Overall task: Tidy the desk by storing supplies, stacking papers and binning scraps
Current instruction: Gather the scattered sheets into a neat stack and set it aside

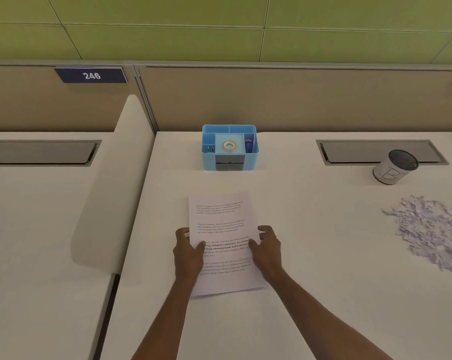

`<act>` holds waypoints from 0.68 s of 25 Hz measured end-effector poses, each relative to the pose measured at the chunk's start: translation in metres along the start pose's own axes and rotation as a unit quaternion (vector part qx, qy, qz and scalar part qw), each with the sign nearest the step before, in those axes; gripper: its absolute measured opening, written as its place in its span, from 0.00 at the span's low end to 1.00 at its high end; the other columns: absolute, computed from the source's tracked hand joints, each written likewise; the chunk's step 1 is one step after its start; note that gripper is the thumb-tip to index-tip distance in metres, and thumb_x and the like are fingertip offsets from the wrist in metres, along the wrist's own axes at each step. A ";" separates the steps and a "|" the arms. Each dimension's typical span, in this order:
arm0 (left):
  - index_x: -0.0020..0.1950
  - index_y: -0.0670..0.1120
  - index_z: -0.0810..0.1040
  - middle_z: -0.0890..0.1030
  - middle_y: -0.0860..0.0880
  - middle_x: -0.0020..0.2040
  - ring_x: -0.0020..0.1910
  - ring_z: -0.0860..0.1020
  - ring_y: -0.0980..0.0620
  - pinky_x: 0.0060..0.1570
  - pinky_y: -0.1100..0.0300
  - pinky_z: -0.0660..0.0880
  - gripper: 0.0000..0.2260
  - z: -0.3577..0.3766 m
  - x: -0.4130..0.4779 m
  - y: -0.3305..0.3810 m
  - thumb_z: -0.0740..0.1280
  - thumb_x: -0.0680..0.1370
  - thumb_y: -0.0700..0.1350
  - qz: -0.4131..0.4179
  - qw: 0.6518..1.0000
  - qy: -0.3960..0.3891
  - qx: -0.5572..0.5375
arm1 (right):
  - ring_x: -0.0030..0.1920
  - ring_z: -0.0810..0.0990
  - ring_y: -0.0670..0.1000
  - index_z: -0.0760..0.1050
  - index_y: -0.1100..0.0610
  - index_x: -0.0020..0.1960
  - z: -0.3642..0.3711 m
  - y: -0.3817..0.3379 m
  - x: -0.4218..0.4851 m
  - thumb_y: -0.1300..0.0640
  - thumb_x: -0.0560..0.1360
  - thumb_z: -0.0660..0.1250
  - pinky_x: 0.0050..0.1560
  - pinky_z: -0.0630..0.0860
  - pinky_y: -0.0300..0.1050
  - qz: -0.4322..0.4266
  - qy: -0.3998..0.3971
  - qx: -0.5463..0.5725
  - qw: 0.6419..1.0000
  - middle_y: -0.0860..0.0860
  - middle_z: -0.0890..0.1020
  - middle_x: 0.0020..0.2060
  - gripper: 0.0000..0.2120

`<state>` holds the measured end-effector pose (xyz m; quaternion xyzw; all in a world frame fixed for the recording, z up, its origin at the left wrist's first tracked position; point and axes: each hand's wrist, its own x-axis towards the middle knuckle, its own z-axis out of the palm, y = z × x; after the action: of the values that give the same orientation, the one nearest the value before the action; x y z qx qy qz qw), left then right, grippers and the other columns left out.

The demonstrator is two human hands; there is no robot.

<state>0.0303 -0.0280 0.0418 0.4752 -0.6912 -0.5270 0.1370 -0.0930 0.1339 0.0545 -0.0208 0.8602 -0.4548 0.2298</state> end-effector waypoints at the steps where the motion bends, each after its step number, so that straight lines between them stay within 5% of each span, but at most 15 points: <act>1: 0.67 0.44 0.71 0.83 0.47 0.54 0.53 0.84 0.42 0.55 0.49 0.81 0.19 -0.002 0.003 -0.002 0.73 0.80 0.36 0.000 1.000 0.006 0.024 | 0.54 0.82 0.53 0.71 0.54 0.65 0.005 0.000 0.002 0.58 0.73 0.69 0.55 0.81 0.52 0.001 -0.007 -0.025 1.000 0.53 0.81 0.55 0.20; 8: 0.69 0.36 0.77 0.75 0.37 0.63 0.62 0.77 0.38 0.64 0.45 0.76 0.18 -0.027 0.035 0.001 0.72 0.80 0.38 -0.013 0.992 0.047 0.113 | 0.60 0.76 0.55 0.70 0.61 0.71 0.034 -0.026 0.013 0.59 0.76 0.68 0.61 0.74 0.45 0.004 -0.055 -0.100 0.993 0.57 0.71 0.63 0.24; 12: 0.55 0.38 0.76 0.79 0.38 0.57 0.54 0.80 0.39 0.51 0.48 0.79 0.08 -0.047 0.058 0.004 0.70 0.79 0.40 -0.023 0.989 0.072 0.127 | 0.65 0.73 0.58 0.69 0.61 0.71 0.059 -0.045 0.017 0.56 0.76 0.68 0.66 0.73 0.52 -0.003 -0.082 -0.119 0.989 0.58 0.72 0.63 0.25; 17: 0.57 0.36 0.73 0.81 0.36 0.56 0.50 0.78 0.42 0.45 0.51 0.73 0.10 -0.065 0.080 0.010 0.69 0.78 0.36 -0.026 0.986 0.098 0.135 | 0.67 0.72 0.58 0.65 0.61 0.74 0.082 -0.063 0.016 0.57 0.75 0.68 0.68 0.72 0.53 -0.014 -0.094 -0.089 0.992 0.58 0.74 0.65 0.29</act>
<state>0.0291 -0.1312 0.0516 0.5568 -0.7262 -0.3833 0.1253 -0.0845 0.0297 0.0592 -0.0956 0.8716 -0.3755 0.3003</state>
